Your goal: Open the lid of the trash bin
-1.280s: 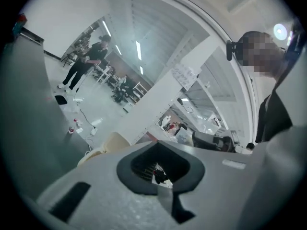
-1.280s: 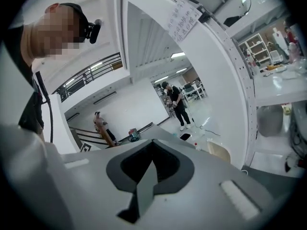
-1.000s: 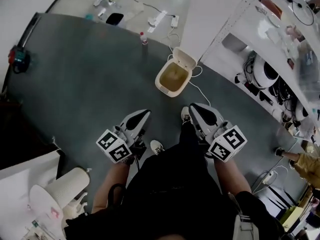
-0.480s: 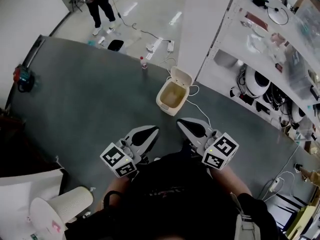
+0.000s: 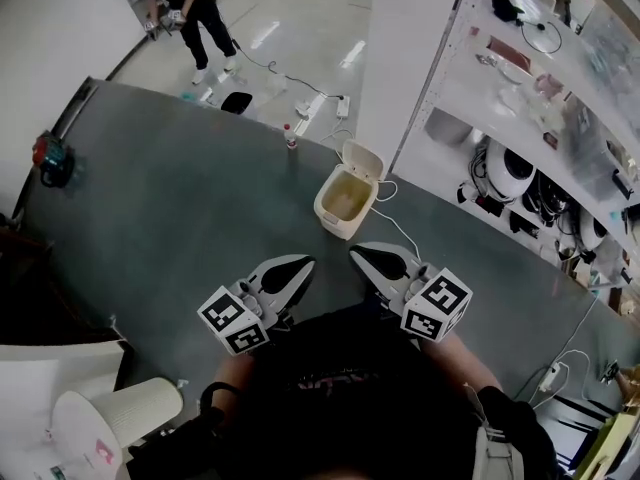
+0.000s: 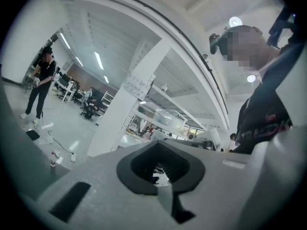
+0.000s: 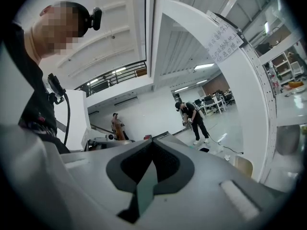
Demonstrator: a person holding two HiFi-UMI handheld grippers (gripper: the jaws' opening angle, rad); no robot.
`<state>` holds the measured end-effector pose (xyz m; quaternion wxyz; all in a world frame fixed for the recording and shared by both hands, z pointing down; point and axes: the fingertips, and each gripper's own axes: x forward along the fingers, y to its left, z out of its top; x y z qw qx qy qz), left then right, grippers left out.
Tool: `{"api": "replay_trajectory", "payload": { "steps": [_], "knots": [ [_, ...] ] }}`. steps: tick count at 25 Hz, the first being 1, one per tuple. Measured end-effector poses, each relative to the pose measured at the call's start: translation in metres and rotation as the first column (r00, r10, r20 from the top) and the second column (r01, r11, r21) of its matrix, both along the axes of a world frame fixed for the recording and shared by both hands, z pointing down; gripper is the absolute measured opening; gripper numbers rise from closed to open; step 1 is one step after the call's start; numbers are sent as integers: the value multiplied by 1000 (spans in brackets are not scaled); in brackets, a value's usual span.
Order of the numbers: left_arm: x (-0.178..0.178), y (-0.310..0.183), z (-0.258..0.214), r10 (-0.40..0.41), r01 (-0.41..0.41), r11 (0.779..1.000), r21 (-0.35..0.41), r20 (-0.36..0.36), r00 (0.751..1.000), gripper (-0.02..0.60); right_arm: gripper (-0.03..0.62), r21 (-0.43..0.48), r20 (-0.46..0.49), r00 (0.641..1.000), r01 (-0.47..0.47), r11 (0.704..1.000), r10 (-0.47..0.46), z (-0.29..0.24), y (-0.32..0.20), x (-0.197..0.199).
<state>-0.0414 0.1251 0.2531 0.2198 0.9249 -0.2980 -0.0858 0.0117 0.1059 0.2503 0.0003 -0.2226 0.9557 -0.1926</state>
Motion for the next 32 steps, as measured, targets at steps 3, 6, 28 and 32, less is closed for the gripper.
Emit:
{"api": "replay_trajectory", "payload": {
  "steps": [3, 6, 28, 32],
  "knots": [
    [-4, 8, -3, -34, 34, 999, -2, -28, 999, 2, 8, -9, -1, 1000, 10, 1000, -10, -1, 10, 4],
    [-3, 17, -2, -51, 51, 999, -6, -34, 998, 2, 8, -38, 12, 1000, 17, 999, -16, 3, 18, 10],
    [7, 31, 1, -42, 40, 999, -30, -61, 997, 2, 8, -82, 12, 999, 50, 995, -49, 12, 38, 11],
    [9, 29, 3, -36, 33, 999, -38, -78, 996, 2, 8, -92, 5, 999, 35, 995, -34, 15, 37, 15]
  ]
}}
